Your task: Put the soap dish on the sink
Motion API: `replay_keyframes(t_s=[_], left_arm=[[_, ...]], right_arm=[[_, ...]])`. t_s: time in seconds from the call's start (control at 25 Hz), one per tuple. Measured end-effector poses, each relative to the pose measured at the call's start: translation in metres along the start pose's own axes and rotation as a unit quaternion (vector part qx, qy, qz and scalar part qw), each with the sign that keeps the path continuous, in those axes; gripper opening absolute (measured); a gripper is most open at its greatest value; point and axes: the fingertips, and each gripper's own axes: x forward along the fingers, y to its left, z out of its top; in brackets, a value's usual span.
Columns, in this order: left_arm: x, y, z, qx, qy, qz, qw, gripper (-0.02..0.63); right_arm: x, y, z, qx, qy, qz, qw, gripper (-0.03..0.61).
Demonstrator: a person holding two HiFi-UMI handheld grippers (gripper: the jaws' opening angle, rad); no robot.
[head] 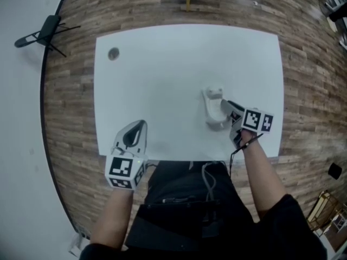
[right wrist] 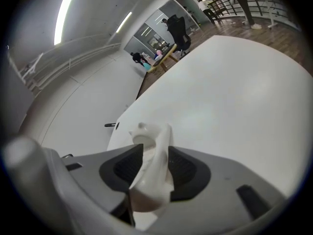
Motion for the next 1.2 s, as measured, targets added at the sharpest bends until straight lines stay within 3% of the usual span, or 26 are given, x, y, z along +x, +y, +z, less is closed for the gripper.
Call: replay_keyframes(t_s=[0.24,0.64,1.2], left_arm=[[-0.014,-0.001,0.006,0.006,-0.014,0.003,0.9999,-0.011],[-0.016,-0.009,0.031,0.015,-0.051,-0.006,0.9986,-0.011],[-0.019,-0.018,0.062,0.024,-0.093,-0.020,0.9951,-0.011]], right_arm=[[-0.015,0.006,0.005,-0.016,-0.024,-0.007,1.000,0.170],[-0.048,0.031,0.013,-0.135,-0.057,-0.048,0.988,0.170],[-0.101,0.068,0.025,-0.200,-0.118,-0.023,0.972,0.149]])
